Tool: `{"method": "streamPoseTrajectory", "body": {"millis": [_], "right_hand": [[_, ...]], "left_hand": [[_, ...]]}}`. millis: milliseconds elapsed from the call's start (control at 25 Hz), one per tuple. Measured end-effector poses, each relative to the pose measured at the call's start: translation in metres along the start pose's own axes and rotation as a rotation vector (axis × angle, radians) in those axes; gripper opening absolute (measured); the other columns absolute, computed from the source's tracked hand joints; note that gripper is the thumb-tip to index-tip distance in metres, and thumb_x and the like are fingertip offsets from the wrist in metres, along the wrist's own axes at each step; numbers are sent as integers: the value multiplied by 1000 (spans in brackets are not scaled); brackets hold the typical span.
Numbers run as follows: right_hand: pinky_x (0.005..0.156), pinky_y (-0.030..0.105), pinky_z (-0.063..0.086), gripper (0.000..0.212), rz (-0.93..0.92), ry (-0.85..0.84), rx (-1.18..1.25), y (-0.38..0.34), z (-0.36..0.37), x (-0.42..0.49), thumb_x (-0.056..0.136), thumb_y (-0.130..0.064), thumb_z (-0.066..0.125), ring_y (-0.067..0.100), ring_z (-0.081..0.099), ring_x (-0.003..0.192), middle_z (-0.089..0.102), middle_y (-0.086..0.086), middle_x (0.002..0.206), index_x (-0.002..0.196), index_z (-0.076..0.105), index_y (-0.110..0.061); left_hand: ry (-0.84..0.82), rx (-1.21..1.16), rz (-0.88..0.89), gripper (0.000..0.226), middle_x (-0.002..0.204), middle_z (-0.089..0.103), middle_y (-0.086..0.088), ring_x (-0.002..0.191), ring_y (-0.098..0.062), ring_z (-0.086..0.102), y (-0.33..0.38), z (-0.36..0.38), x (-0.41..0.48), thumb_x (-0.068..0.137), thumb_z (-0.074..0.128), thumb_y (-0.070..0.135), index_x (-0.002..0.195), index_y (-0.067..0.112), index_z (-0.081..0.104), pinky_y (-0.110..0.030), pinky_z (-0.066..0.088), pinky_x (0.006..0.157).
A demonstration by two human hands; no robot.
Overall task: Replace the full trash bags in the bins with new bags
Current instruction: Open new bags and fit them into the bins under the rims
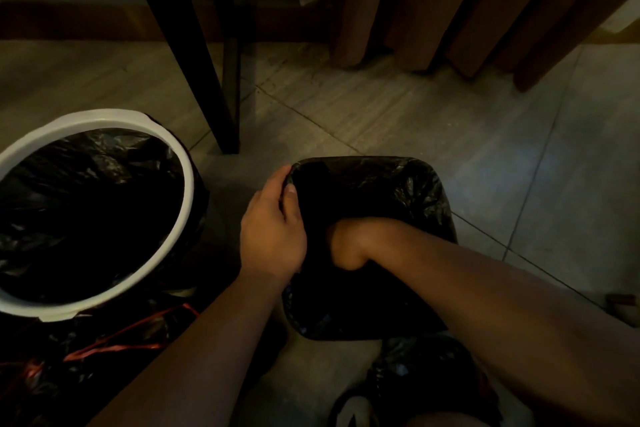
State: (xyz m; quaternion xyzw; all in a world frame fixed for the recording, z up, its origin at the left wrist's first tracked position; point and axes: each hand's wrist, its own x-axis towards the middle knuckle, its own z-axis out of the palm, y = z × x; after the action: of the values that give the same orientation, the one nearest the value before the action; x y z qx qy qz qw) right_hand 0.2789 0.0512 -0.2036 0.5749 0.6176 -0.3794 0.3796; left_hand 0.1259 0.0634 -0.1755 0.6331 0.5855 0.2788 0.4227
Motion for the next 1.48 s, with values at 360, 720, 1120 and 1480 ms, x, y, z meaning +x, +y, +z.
{"method": "streamPoseTrajectory", "body": {"millis": [360, 720, 1120, 1480], "right_hand": [[124, 47, 32, 65, 135, -102, 82, 34, 77, 28, 111, -39, 42, 40, 32, 152, 24, 18, 171, 167, 21, -12], [84, 32, 41, 41, 41, 164, 503, 0, 33, -20, 105, -24, 48, 31, 59, 106, 62, 20, 138, 136, 61, -2], [127, 40, 16, 63, -84, -2, 424, -16, 73, 9, 114, -42, 34, 31, 23, 159, 20, 14, 173, 167, 17, -11], [130, 47, 12, 72, -153, -45, 409, -11, 86, 28, 111, -53, 32, 31, 11, 161, 4, 7, 176, 168, 3, -22]], "left_hand": [[-59, 61, -14, 42, 133, 69, -2, 126, -21, 62, -2, -11, -8, 110, 47, 44, 148, 29, 57, -26, 42, 97], [-50, 0, -112, 51, 137, 65, 1, 113, -7, 55, 3, -18, -10, 106, 46, 54, 151, 32, 52, -26, 36, 93], [32, 96, 3, 36, 126, 65, -10, 118, -27, 62, 1, -7, -20, 111, 48, 32, 137, 16, 66, -26, 42, 96], [122, 128, 34, 37, 132, 62, -10, 118, -24, 59, 1, -3, -22, 110, 50, 28, 137, 9, 65, -9, 27, 87]]}}
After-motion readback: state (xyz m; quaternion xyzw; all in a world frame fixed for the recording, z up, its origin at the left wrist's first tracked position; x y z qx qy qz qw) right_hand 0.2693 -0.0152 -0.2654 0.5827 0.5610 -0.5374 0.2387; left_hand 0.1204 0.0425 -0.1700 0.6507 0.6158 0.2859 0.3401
